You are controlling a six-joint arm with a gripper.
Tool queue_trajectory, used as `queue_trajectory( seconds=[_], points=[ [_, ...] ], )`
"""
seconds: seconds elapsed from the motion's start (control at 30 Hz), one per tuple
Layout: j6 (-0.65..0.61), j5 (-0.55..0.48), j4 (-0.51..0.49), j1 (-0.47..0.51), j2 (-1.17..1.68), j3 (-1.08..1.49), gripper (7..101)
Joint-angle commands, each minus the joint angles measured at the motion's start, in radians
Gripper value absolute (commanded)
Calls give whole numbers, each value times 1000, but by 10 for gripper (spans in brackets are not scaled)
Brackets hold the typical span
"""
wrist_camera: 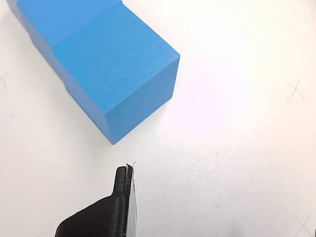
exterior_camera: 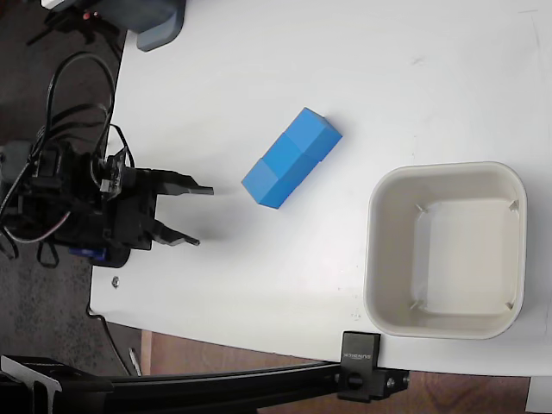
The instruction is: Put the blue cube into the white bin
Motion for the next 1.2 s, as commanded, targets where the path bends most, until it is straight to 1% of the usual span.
queue_trajectory(
  seconds=[0.03, 0.27, 0.53, 0.73, 0.87, 0.9, 0.97, 1.07, 1.13, 1.2],
  points=[
    [0, -2, -20, 3, 21, -51, 1003],
    [3, 0, -20, 3, 21, -51, 1003],
    [-14, -31, -20, 9, 21, -51, 1003],
    [-40, -92, -15, 44, 21, -54, 1005],
    [-67, -186, -3, 112, 12, -107, 1005],
    [-80, -196, 9, 120, -12, -143, 1005],
    [-107, -184, 64, 117, -123, -264, 1005],
    [-156, -187, 114, 118, -296, -446, 1005],
    [-195, -207, 175, 138, -411, -569, 997],
    [-256, -245, 259, 169, -517, -689, 992]
  ],
)
